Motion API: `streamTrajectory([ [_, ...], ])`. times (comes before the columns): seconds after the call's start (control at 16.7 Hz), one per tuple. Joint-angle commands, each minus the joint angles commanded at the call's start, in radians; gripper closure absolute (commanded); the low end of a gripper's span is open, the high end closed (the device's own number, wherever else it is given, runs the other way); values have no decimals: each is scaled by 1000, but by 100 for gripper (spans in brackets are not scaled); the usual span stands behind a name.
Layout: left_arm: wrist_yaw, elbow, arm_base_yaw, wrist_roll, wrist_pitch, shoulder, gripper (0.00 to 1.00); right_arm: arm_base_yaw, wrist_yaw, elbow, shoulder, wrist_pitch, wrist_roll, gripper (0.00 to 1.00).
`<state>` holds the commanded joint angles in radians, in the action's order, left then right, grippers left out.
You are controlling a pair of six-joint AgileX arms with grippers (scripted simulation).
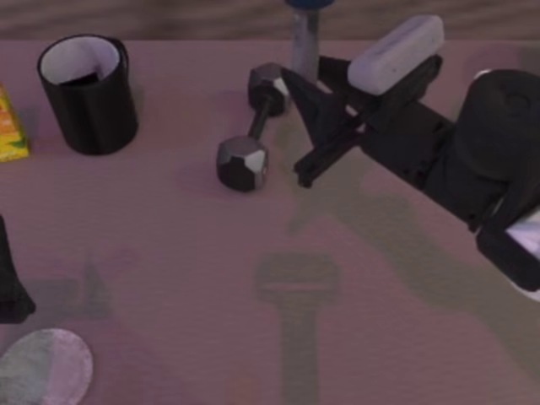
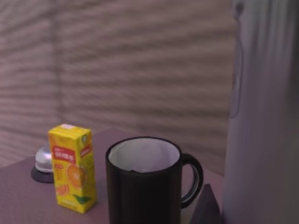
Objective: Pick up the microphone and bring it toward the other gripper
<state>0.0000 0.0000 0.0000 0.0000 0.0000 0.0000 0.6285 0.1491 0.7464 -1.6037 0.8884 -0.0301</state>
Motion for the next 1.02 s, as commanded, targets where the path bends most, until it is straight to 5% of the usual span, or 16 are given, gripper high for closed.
streamTrajectory([
  [0.6,10,9,-7,0,6,13,0,0,0,0,0,0,0,100],
  [1.02,214,227,-128,3,147,374,0,0,0,0,0,0,0,100],
])
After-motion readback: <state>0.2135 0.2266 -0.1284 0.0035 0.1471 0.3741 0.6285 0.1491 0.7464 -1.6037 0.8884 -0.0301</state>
